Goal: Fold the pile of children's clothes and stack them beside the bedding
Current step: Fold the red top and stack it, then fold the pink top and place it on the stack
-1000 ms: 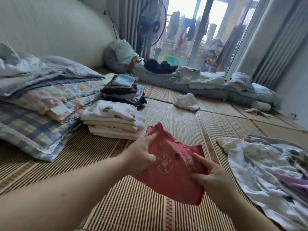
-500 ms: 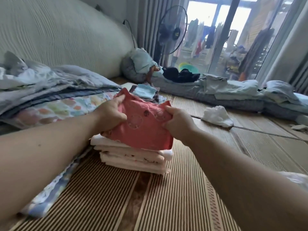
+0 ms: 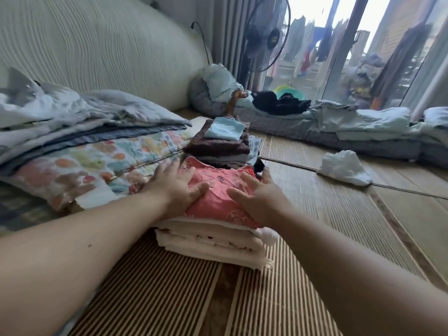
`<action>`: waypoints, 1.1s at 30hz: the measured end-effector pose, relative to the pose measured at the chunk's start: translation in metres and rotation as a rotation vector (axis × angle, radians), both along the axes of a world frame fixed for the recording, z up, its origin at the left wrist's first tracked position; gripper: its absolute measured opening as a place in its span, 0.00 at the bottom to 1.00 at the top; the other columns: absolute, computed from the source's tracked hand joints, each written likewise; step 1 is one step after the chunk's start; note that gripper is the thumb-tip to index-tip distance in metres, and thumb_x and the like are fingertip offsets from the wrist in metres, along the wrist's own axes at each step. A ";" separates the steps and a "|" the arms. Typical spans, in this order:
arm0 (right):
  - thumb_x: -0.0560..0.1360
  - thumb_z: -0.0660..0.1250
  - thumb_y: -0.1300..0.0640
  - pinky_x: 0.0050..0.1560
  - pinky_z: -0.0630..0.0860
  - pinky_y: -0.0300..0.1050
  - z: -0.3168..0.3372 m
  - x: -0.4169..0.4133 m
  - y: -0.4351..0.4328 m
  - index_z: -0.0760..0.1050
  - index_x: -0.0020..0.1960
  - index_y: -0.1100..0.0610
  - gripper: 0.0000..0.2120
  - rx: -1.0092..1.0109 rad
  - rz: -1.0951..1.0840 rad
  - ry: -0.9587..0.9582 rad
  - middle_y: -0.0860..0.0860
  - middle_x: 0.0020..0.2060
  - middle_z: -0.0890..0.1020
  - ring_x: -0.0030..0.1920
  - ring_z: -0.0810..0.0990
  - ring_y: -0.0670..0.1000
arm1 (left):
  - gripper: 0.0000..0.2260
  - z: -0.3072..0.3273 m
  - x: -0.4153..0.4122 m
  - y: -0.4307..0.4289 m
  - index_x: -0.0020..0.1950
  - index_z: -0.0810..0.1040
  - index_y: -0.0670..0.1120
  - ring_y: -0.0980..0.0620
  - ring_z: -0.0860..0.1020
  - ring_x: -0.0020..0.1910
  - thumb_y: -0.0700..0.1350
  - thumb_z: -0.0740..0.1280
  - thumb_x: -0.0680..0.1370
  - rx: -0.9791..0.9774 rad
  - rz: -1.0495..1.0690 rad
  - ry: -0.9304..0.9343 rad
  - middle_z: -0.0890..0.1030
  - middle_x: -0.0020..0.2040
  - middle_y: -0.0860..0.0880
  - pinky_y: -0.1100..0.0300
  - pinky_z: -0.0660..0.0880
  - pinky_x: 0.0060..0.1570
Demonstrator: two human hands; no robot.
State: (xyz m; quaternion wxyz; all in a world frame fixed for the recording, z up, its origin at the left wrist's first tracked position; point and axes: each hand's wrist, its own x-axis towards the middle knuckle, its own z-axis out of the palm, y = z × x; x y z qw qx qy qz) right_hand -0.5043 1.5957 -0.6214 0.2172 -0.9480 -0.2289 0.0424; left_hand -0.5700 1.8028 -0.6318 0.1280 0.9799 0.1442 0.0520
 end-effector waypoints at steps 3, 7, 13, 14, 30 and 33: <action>0.71 0.54 0.27 0.71 0.57 0.63 0.018 -0.035 -0.029 0.50 0.75 0.37 0.36 -0.080 0.033 -0.289 0.54 0.78 0.45 0.75 0.54 0.61 | 0.37 0.007 -0.031 -0.040 0.78 0.45 0.57 0.49 0.36 0.76 0.71 0.50 0.74 0.110 -0.174 -0.100 0.40 0.79 0.52 0.42 0.41 0.74; 0.73 0.57 0.31 0.72 0.58 0.61 0.036 -0.101 -0.097 0.51 0.76 0.41 0.36 -0.137 0.003 -0.387 0.53 0.78 0.46 0.76 0.56 0.57 | 0.37 0.019 -0.081 -0.128 0.77 0.43 0.58 0.51 0.38 0.76 0.65 0.58 0.76 0.049 -0.359 -0.162 0.43 0.79 0.55 0.44 0.41 0.73; 0.73 0.61 0.35 0.74 0.55 0.58 0.040 -0.211 -0.244 0.48 0.76 0.41 0.37 -0.195 -0.194 -0.350 0.51 0.78 0.47 0.77 0.49 0.53 | 0.35 0.029 -0.149 -0.281 0.77 0.45 0.58 0.52 0.41 0.77 0.61 0.60 0.76 -0.038 -0.566 -0.228 0.44 0.79 0.55 0.44 0.43 0.75; 0.73 0.62 0.36 0.74 0.56 0.58 0.040 -0.228 -0.271 0.48 0.76 0.41 0.37 -0.192 -0.233 -0.332 0.50 0.78 0.48 0.77 0.48 0.52 | 0.35 0.031 -0.160 -0.305 0.77 0.44 0.59 0.52 0.42 0.77 0.62 0.60 0.76 -0.046 -0.613 -0.231 0.44 0.79 0.55 0.45 0.43 0.73; 0.74 0.63 0.40 0.70 0.62 0.54 -0.009 -0.334 -0.524 0.53 0.76 0.43 0.34 -0.014 -0.837 -0.122 0.49 0.76 0.57 0.74 0.59 0.53 | 0.33 0.005 -0.193 -0.578 0.78 0.51 0.55 0.49 0.49 0.77 0.61 0.59 0.76 0.059 -1.103 -0.129 0.52 0.79 0.50 0.45 0.55 0.74; 0.73 0.65 0.41 0.70 0.64 0.52 -0.023 -0.331 -0.556 0.56 0.75 0.43 0.34 -0.008 -0.907 -0.116 0.49 0.75 0.59 0.73 0.62 0.53 | 0.34 -0.012 -0.172 -0.607 0.78 0.50 0.55 0.49 0.49 0.77 0.60 0.60 0.76 0.107 -1.134 -0.053 0.50 0.79 0.51 0.45 0.53 0.74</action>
